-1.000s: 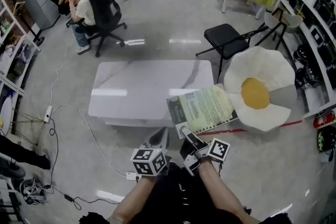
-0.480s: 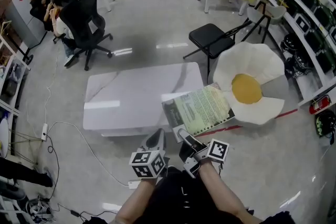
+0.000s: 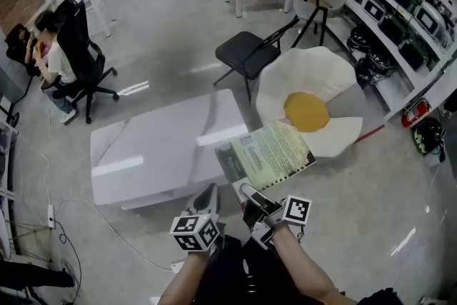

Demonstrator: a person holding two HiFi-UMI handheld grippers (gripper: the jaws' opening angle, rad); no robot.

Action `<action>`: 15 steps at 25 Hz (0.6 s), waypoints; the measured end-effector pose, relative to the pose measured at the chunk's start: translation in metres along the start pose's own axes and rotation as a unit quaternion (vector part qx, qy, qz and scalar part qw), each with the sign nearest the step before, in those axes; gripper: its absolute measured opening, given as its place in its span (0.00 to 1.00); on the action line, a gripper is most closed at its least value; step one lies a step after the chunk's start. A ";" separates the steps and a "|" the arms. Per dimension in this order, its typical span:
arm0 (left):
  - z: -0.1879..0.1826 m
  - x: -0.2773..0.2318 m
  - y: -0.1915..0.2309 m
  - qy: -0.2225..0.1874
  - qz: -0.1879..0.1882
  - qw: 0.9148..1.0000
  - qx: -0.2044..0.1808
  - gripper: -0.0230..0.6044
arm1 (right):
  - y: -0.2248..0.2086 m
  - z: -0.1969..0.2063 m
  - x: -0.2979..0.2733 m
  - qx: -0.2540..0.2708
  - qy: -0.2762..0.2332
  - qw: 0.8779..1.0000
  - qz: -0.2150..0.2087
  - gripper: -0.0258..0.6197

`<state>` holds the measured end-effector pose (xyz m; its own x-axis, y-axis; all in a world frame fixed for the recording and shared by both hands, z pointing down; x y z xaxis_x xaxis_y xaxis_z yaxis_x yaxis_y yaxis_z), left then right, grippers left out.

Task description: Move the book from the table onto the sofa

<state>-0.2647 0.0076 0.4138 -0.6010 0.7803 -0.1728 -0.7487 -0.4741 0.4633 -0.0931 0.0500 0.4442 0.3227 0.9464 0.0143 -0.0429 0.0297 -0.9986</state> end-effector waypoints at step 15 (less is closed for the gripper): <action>0.060 -0.088 -0.138 0.059 0.133 0.989 -0.018 0.05 | -0.008 -0.130 0.137 0.030 -0.145 0.989 0.017 0.30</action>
<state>-0.0915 0.0291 0.4172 -0.8049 0.5741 -0.1498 -0.5679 -0.6722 0.4751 0.0742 0.1379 0.4474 0.0367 0.9993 0.0039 -0.1086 0.0078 -0.9941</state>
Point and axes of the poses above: the fingertips, and each gripper's own axes: x backward along the fingers, y to its left, z out of its underside, the point moved 8 cm from there along x, backward along the fingers, and after that the axes turned 14 degrees about -y, right-handed, at the moved point
